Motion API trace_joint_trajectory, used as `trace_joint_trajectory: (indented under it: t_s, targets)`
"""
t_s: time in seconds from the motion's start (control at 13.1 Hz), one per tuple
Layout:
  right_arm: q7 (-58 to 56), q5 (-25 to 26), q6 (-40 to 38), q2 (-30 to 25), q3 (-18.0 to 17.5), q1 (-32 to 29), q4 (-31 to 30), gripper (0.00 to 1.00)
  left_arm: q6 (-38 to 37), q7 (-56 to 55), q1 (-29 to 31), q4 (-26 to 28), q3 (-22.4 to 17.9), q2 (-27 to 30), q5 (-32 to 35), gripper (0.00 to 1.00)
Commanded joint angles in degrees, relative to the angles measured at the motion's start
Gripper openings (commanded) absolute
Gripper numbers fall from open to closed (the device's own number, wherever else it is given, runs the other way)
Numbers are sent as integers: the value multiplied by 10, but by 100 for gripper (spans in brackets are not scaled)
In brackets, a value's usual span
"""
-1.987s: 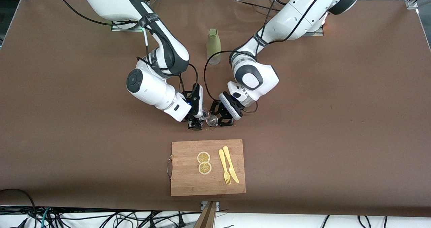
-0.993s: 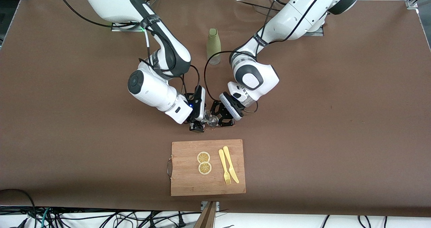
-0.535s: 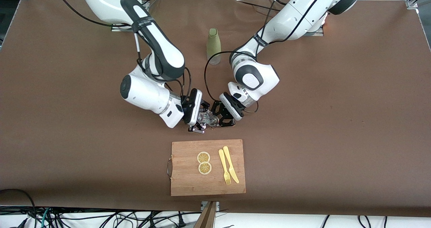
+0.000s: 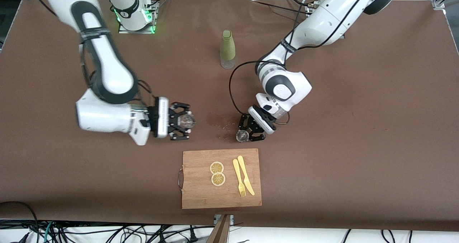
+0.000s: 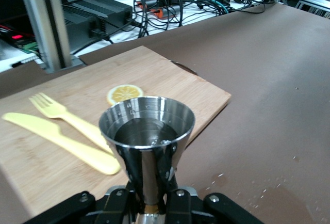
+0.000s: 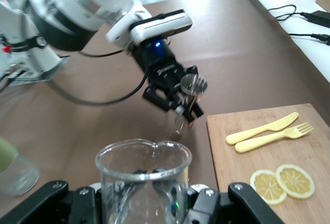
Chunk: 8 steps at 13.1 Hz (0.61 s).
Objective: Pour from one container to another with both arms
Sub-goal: 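Move the glass cup back with the right gripper while the left gripper withdraws the jigger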
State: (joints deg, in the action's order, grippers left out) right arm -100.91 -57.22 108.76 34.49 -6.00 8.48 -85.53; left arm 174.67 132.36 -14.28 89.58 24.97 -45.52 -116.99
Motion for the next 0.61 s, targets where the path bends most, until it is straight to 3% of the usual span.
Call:
trace_joint_trajectory:
  t_s: [0.0, 0.38, 0.53]
  targets:
    - [-86, -16, -94, -15, -5, -70, -38, 0, -35, 58, 68, 70, 38, 45, -12, 0]
    - [-291, -12, -179, 9, -3, -178, -124, 0, -131, 195, 207, 136, 92, 47, -1, 0]
    - [-343, -7, -200, 47, -3, -216, -126, 0, -202, 209, 253, 175, 95, 51, 49, 0]
